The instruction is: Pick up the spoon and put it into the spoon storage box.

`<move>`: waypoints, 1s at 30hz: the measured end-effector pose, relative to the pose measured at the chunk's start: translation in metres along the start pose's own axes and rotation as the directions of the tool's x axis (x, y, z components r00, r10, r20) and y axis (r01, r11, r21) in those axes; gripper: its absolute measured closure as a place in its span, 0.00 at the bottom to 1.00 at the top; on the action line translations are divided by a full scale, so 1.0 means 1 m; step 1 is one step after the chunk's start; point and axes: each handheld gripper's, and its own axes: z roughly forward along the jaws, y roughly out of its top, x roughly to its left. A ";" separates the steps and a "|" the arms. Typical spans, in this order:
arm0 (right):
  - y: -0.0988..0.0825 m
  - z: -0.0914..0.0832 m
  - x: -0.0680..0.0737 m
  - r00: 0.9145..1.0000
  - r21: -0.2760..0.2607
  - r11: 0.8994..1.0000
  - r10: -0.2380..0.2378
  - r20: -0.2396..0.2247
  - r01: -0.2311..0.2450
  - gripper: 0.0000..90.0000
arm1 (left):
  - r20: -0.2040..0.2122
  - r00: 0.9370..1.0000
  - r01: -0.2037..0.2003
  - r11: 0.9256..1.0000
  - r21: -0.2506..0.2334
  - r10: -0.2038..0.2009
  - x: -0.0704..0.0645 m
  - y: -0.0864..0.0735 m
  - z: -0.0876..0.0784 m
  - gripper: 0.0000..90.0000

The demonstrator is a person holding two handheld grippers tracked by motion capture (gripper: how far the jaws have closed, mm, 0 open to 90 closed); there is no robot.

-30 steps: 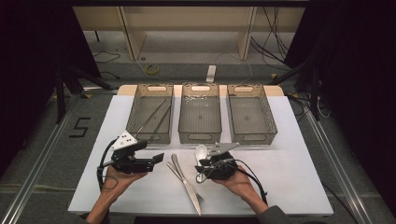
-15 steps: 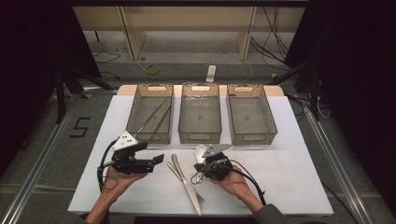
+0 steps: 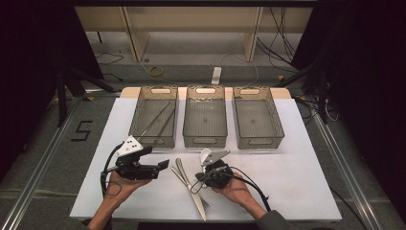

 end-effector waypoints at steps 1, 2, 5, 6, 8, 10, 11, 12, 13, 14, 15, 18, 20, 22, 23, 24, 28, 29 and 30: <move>0.000 0.000 0.001 1.000 0.007 1.000 0.002 -0.005 -0.001 1.00 | 0.000 1.000 0.003 1.000 0.000 -0.003 0.001 0.000 0.000 0.19; 0.000 0.001 0.002 1.000 0.010 1.000 0.007 -0.008 -0.007 1.00 | 0.000 1.000 0.005 1.000 0.000 -0.005 0.001 0.000 0.000 0.19; -0.001 0.001 0.003 1.000 0.026 1.000 -0.004 -0.021 0.005 1.00 | -0.001 1.000 0.003 1.000 0.000 -0.003 0.000 0.000 0.000 0.19; -0.001 0.001 0.004 1.000 0.032 0.999 -0.009 -0.020 0.009 1.00 | 0.000 1.000 -0.001 1.000 0.002 0.001 0.000 0.000 0.001 0.19; -0.001 0.002 0.005 0.999 0.048 0.999 -0.020 -0.025 0.021 1.00 | -0.001 1.000 -0.003 1.000 0.004 0.003 0.000 0.000 0.000 0.19; -0.002 0.002 0.007 0.999 0.055 0.998 -0.032 -0.024 0.033 1.00 | -0.002 1.000 -0.001 1.000 0.000 0.001 0.000 0.000 0.000 0.19; -0.001 0.002 0.007 0.999 0.061 0.998 -0.029 -0.023 0.031 1.00 | -0.002 1.000 0.000 1.000 0.001 0.000 0.001 0.000 -0.001 0.19; -0.001 0.001 0.007 0.999 0.066 0.997 -0.028 -0.023 0.030 1.00 | -0.003 1.000 0.002 1.000 -0.001 -0.002 0.001 0.000 -0.001 0.19; -0.002 0.000 0.007 0.999 0.071 0.997 -0.024 -0.022 0.026 1.00 | -0.003 1.000 0.002 1.000 -0.001 -0.002 0.002 0.000 -0.001 0.19; -0.002 -0.001 0.006 0.999 0.078 0.997 -0.024 -0.022 0.026 1.00 | -0.004 1.000 0.003 1.000 -0.001 -0.003 0.002 0.000 -0.001 0.19; -0.002 -0.002 0.006 1.000 0.081 0.996 -0.021 -0.022 0.023 1.00 | -0.003 1.000 0.003 1.000 -0.001 -0.003 0.002 0.000 -0.001 0.19; -0.003 -0.004 0.005 0.999 0.089 0.995 -0.034 -0.017 0.036 1.00 | -0.004 1.000 0.001 1.000 0.000 -0.001 0.001 0.000 -0.001 0.19; -0.003 -0.005 0.006 0.999 0.100 0.994 -0.031 -0.008 0.032 1.00 | -0.005 1.000 0.001 1.000 0.001 -0.001 0.001 0.000 -0.001 0.19; -0.004 -0.007 0.005 0.999 0.108 0.994 -0.034 0.000 0.033 1.00 | -0.006 1.000 0.002 1.000 0.001 -0.002 0.001 0.000 0.000 0.19; -0.004 -0.008 0.005 0.999 0.108 0.994 -0.035 0.004 0.034 1.00 | -0.007 1.000 0.000 1.000 0.001 0.000 0.001 0.000 -0.001 0.19; -0.005 -0.009 0.005 0.999 0.116 0.993 -0.037 0.013 0.035 1.00 | -0.008 1.000 -0.001 1.000 0.001 0.001 0.001 0.000 -0.001 0.19; -0.007 -0.015 0.001 0.998 0.139 0.990 -0.046 0.053 0.038 1.00 | -0.012 1.000 0.001 1.000 -0.001 -0.001 0.001 0.000 -0.001 0.19; -0.008 -0.017 -0.001 0.996 0.143 0.989 -0.056 0.064 0.047 1.00 | -0.011 1.000 0.001 1.000 0.000 -0.001 0.001 0.000 -0.001 0.19; -0.008 -0.018 -0.002 0.996 0.144 0.989 -0.053 0.069 0.043 1.00 | -0.012 1.000 -0.001 1.000 0.000 0.001 0.001 0.000 -0.001 0.19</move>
